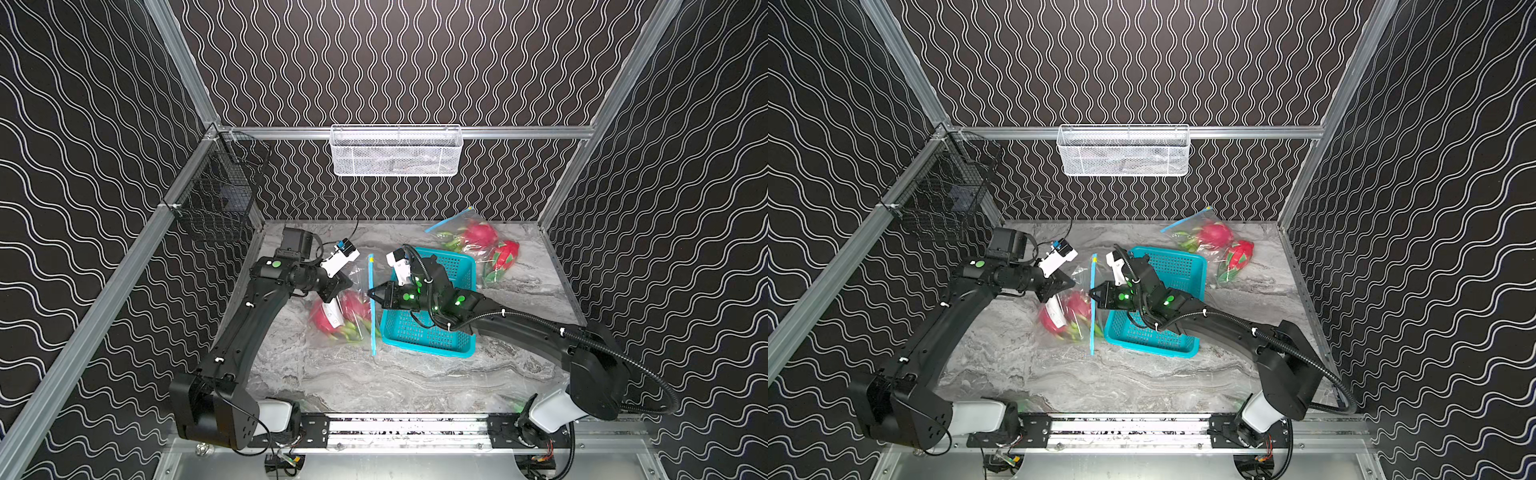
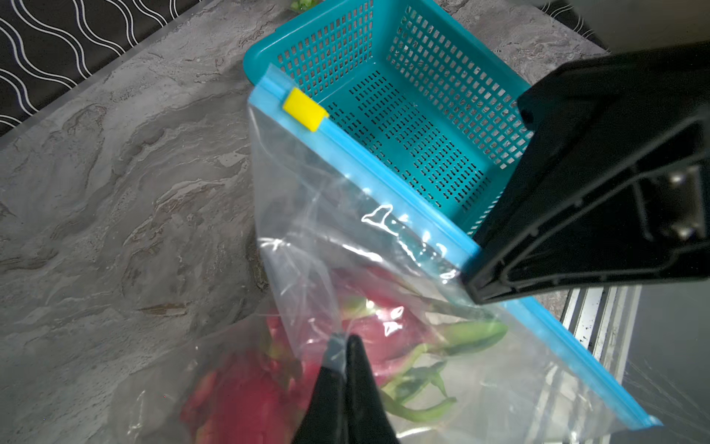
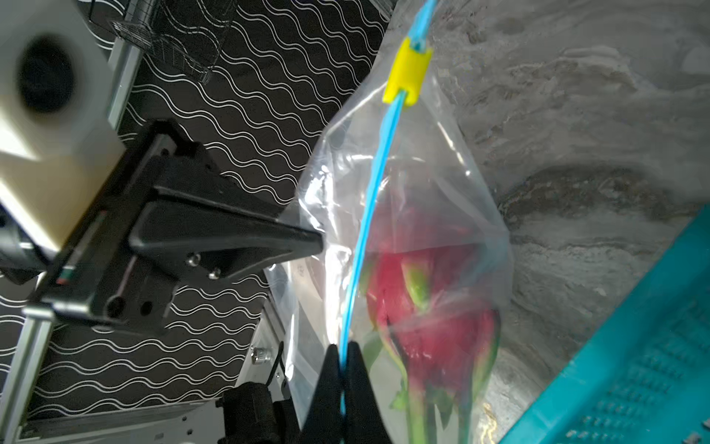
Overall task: Open the zip-top bag and take out the dragon fruit
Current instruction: Unzip the zipper on the zipper food storage bag.
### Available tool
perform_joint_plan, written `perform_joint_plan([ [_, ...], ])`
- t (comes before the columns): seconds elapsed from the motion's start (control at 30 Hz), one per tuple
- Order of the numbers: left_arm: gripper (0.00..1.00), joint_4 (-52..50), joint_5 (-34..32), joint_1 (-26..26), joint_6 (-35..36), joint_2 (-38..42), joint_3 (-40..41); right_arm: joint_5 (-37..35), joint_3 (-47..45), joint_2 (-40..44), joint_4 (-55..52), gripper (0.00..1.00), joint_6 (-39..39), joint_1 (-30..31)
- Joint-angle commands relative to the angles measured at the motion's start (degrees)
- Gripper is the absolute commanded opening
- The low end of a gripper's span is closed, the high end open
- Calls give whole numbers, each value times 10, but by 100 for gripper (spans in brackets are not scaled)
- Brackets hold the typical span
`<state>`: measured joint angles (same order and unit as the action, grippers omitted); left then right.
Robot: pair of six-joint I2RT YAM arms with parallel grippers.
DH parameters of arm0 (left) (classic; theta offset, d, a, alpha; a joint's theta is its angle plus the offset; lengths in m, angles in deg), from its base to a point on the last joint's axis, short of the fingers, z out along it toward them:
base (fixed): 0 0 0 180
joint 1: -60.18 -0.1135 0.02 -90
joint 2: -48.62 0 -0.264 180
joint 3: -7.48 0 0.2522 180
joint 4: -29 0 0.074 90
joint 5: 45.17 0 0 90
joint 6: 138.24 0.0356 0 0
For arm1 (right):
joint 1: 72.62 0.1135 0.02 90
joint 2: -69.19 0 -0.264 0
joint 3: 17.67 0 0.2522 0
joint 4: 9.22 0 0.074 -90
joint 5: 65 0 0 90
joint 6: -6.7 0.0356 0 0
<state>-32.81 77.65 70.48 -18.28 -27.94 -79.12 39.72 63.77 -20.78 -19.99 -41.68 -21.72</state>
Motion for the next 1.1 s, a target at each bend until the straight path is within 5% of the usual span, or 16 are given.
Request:
perform_joint_plan([
  [0.0, 0, -3, -7, 1, -6, 7, -2, -52, 30, 11, -60, 0, -89, 0],
  [0.03, 0, -7, -11, 0, -7, 9, -5, -62, 40, 12, -75, 0, -115, 0],
  [0.07, 12, -14, -13, -1, -6, 12, -11, -68, 54, 11, -88, 0, -149, 0],
  [0.17, 73, -48, 5, -20, 12, 24, -40, -70, 98, -3, -124, 0, -273, 0],
  [0.23, 82, -70, 35, -56, 32, 34, -63, -60, 135, -22, -150, 0, -355, 2],
  [0.5, 89, -234, 163, -250, 226, -2, -155, -28, 288, -102, -209, 0, -595, 22],
  [0.63, 91, -427, 229, -325, 452, -76, -218, -16, 275, -96, -152, 0, -672, 30],
  [0.87, 89, -479, 311, -339, 614, -82, -225, -9, 285, -101, -150, 0, -762, 31],
  [1.07, 88, -479, 361, -317, 599, -111, -263, -25, 291, -85, -134, 0, -828, 41],
])
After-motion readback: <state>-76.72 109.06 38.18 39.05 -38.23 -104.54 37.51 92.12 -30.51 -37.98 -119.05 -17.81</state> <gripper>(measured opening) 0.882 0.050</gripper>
